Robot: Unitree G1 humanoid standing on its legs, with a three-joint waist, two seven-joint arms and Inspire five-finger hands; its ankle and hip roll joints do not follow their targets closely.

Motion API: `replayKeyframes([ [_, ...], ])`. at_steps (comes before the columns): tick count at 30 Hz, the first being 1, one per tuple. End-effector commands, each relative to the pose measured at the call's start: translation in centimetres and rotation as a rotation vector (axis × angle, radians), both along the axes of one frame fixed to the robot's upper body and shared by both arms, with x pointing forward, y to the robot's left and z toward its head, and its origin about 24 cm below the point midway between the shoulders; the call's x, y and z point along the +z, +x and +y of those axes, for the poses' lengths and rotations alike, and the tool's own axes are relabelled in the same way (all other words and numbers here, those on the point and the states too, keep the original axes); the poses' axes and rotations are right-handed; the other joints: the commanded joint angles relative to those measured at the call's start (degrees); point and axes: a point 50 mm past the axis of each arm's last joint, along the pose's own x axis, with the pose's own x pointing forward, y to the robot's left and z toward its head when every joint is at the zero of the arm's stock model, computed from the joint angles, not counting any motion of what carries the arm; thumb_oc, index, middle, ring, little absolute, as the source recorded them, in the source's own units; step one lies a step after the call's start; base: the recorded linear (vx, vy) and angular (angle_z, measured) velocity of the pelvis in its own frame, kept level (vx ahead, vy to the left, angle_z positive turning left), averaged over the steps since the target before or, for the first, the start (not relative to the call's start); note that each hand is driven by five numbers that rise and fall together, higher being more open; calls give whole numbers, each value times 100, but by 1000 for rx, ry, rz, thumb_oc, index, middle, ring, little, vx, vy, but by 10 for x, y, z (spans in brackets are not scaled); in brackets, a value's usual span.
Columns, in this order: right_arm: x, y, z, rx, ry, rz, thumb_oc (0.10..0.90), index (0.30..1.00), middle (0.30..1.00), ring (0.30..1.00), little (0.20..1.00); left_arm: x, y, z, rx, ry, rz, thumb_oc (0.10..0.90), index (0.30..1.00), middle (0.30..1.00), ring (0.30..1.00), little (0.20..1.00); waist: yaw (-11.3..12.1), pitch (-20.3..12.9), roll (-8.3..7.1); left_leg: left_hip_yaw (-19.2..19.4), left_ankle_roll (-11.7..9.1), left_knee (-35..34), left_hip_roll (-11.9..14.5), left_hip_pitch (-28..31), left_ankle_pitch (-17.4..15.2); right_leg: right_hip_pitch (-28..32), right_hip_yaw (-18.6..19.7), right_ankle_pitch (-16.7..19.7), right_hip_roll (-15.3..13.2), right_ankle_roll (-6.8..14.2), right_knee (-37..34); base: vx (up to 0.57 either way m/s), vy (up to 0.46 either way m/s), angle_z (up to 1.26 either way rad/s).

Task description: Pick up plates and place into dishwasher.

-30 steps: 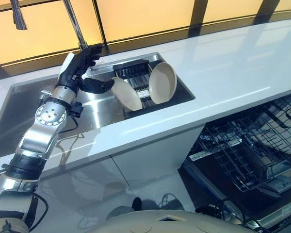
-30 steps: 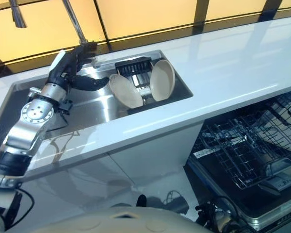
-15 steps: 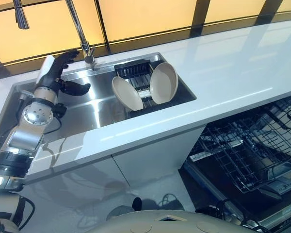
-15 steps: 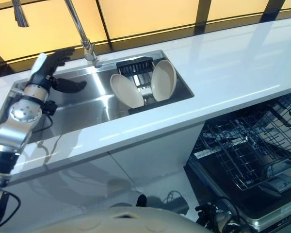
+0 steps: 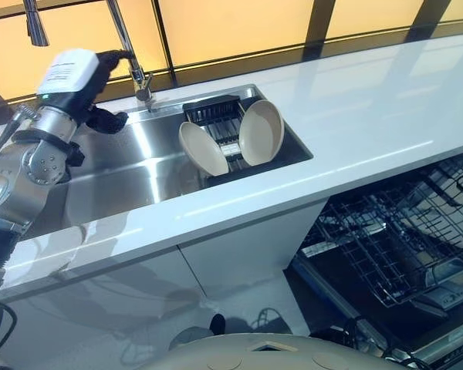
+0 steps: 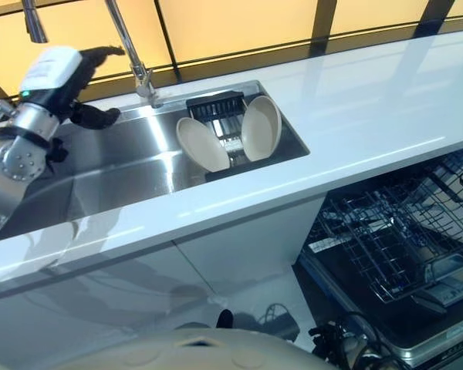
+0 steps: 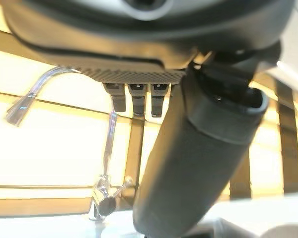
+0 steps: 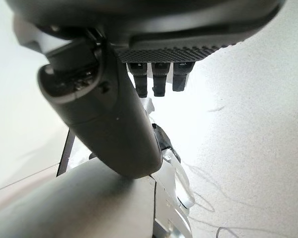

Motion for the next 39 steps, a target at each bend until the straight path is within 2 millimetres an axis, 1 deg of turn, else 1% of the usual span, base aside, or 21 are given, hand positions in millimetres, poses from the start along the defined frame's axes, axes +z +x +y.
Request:
replayKeyframes([
  [1,9,53,24,45,138,-167,800,900,900,900,900,65,2,-7,-8,134,-192,800,900,900,900,900,-62,-205,126,324,198,36,-434,345,-747,-506,327,248,-210,422,415,0,0,0],
  [5,9,54,23,48,136,-161,800,900,900,900,900,59,8,-12,-16,196,-125,800,900,900,900,900,-123,-196,147,367,203,36,-430,361,-759,-524,372,254,-214,442,433,1,4,-3],
  [13,10,54,21,52,133,-157,800,900,900,900,900,53,16,-26,-60,237,-45,800,900,900,900,900,-206,-169,166,420,219,36,-437,391,-785,-544,415,269,-223,463,447,1,3,-2],
  [14,10,55,22,54,133,-159,800,900,900,900,900,49,17,-29,-70,216,-7,800,900,900,900,900,-219,-166,168,421,225,36,-446,394,-789,-547,429,274,-221,464,442,0,0,0],
  [18,10,56,23,53,134,-162,800,900,900,900,900,40,19,-37,-89,245,22,800,900,900,900,900,-238,-163,166,429,229,36,-446,404,-799,-547,445,279,-224,470,439,0,0,0],
  [32,10,57,24,58,136,-160,800,900,900,900,900,19,28,-51,-110,315,92,800,900,900,900,900,-348,-141,143,474,253,36,-458,411,-808,-575,524,308,-230,473,430,1,1,-1],
  [39,10,55,24,55,137,-155,800,900,900,900,900,13,32,-52,-113,295,38,800,900,900,900,900,-409,-120,127,504,263,36,-459,421,-823,-592,601,325,-223,472,419,6,6,-5],
])
